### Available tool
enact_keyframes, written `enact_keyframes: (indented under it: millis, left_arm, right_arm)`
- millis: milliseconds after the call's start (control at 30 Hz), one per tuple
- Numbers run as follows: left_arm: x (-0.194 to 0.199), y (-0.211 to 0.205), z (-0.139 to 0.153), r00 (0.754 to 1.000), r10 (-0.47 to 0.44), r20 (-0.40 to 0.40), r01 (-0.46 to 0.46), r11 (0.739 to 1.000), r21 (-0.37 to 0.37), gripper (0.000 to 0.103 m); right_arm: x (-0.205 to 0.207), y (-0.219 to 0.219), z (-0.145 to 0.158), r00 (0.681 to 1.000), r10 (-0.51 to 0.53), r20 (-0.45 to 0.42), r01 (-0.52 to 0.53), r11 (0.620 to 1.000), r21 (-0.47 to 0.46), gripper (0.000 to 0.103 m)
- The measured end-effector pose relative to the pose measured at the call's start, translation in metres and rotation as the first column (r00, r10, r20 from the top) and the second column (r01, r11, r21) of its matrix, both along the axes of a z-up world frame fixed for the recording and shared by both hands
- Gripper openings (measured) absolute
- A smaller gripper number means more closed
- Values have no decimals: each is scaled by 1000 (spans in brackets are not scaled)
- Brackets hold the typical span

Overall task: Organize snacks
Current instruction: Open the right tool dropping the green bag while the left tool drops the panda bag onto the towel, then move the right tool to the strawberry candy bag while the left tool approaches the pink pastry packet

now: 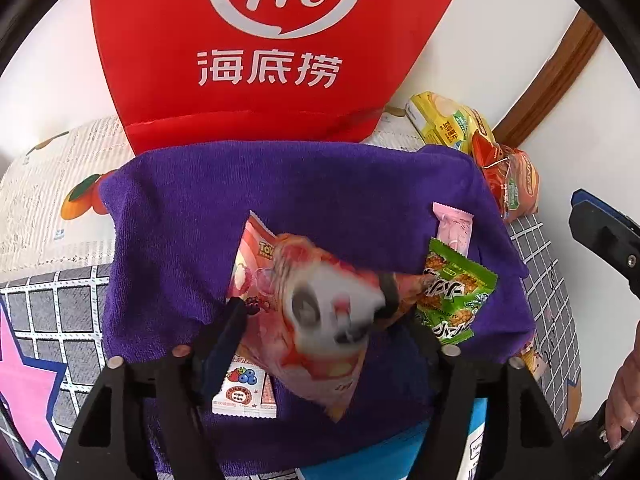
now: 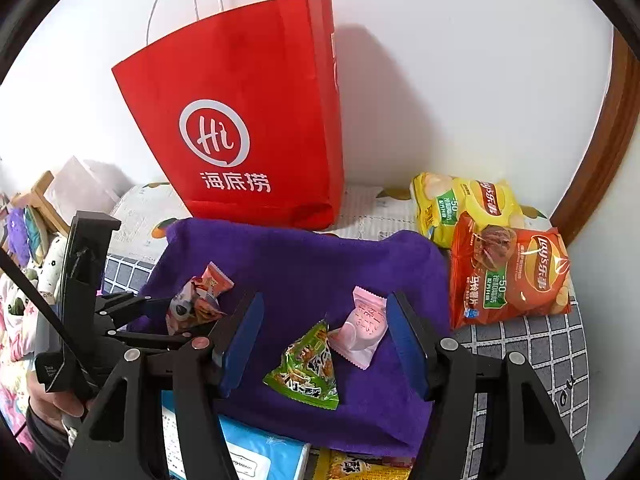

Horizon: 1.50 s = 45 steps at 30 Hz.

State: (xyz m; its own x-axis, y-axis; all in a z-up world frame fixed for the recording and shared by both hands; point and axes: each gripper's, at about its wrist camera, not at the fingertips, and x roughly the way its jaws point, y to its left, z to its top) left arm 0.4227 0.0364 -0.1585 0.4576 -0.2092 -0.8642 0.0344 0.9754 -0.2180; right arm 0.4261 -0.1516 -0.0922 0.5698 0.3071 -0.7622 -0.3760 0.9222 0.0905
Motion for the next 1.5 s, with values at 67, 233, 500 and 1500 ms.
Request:
enact_keyframes:
  millis: [67,233,500,1500]
  left_arm:
    - [-1,0,4,1000,-5,7,5,1000,1,74]
    - [-7,6,16,1000,-1,30,2,999,-41,75]
    - [-21,14,39,996,5,86,3,996,-94,75]
    - [-115,28,50,996,24,88,-20,999,-50,73]
  right_arm:
    - [-4,2,4,1000,7,18,-7,1000,-2,63]
    - [-14,2,16,998,4,58,-3,1000,-8,63]
    - [-35,-20,24,993,-70,92,68,997,20,63]
    - [-101,-115,-124,965,-232,-124,224,972,-78,58]
